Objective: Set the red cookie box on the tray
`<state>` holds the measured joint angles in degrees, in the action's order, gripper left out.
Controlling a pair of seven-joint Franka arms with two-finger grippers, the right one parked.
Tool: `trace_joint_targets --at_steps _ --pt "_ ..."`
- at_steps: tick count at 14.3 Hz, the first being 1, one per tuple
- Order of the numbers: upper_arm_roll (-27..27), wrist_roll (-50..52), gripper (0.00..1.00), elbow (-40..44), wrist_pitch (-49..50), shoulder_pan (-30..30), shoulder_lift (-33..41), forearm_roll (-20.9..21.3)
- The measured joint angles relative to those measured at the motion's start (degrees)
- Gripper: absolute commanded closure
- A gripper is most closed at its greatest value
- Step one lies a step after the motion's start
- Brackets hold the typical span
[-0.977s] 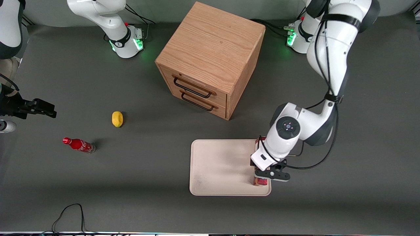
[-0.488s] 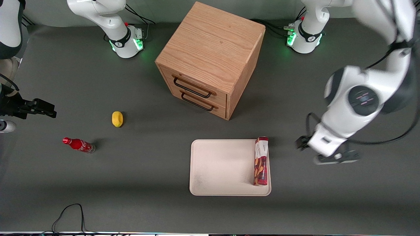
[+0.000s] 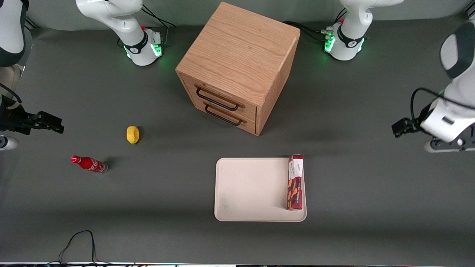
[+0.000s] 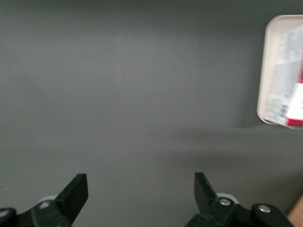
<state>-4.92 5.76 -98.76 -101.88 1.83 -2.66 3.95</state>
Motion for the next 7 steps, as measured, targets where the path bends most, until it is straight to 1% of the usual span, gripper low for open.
trace_joint_targets --at_steps 2,4,7 --pt "0.1 -3.9 0.00 -2.4 2.3 1.5 4.8 -3.6" --pt "0.2 -7.7 0.00 -3.5 5.9 3.1 8.4 -6.3" --pt "0.2 -11.2 0.00 -4.1 7.9 3.8 11.2 -7.4"
